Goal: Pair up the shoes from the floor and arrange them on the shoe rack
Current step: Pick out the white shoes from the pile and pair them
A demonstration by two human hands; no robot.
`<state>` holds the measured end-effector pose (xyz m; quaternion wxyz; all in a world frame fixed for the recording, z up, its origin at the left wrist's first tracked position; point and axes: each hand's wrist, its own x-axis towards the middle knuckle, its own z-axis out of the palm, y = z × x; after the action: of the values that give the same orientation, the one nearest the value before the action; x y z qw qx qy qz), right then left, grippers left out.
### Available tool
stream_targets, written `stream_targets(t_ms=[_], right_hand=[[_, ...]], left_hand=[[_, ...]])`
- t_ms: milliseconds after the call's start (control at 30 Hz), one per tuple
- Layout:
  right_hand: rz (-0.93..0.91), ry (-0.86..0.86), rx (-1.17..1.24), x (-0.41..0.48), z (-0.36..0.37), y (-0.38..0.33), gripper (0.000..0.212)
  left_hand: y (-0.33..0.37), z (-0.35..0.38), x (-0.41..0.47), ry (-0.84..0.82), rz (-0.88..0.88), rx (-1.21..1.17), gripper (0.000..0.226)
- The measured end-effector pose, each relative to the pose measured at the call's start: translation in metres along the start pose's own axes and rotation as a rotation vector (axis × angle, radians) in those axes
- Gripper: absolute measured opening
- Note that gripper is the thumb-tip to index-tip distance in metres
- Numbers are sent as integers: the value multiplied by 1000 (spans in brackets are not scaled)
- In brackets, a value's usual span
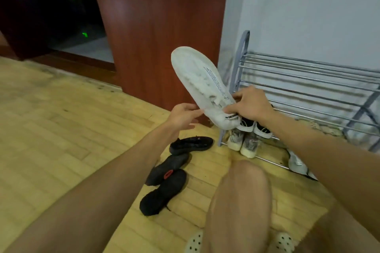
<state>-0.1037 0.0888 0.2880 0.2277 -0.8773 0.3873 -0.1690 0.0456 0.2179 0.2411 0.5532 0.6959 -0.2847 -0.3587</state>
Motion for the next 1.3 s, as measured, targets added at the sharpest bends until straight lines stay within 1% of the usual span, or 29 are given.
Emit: stream_targets(t_ms=[100,133,267,433,500,567,633,700,733,800,900,967,1000,1067,1133,1200,1300], right_hand=[[72,-82,55,14,41,-6,34],[99,-108,78,18,57,-6,32],[226,-227,156,38,130,-2,26],[435,-362,299,58,228,7,25],[521,-398,362,60,263,9,23],[584,-432,419,60,293,14,23],[629,-484,468,57,318,17,24],[654,-543,486,52,338,21,27],[657,-574,484,49,347,25,27],[652,-623,487,44,362,33,26],[590,-645,440,41,377,51,20],[560,-662,402,43,384,63,18],[557,-669,384,44,386,68,17],[565,-669,378,45,391,76,17],[586,-653,386,43,396,80,20],[601,-647,397,40,401,84,24],[598,-667,389,38,405,87,29]], left_hand=[[-42,-41,13,87,-95,15,23],[-59,-53,17,119,-129,34,22],[-131,-99,34,185,-274,164,30],[-212,-147,58,214,-430,457,31],[-241,-159,64,238,-488,535,34],[-272,-166,71,197,-522,627,31],[-302,-169,75,89,-589,789,29],[-328,-170,77,28,-661,930,47],[-337,-170,79,36,-679,969,54],[-348,-173,86,82,-638,1020,59],[-357,-181,102,113,-454,1038,58],[-361,-188,115,168,-387,1059,61],[-364,-191,120,196,-398,1081,66],[-372,-199,130,219,-482,1084,77],[-381,-206,133,187,-575,1063,81],[-389,-206,130,197,-601,1109,82],[-400,-201,125,227,-613,1190,94]])
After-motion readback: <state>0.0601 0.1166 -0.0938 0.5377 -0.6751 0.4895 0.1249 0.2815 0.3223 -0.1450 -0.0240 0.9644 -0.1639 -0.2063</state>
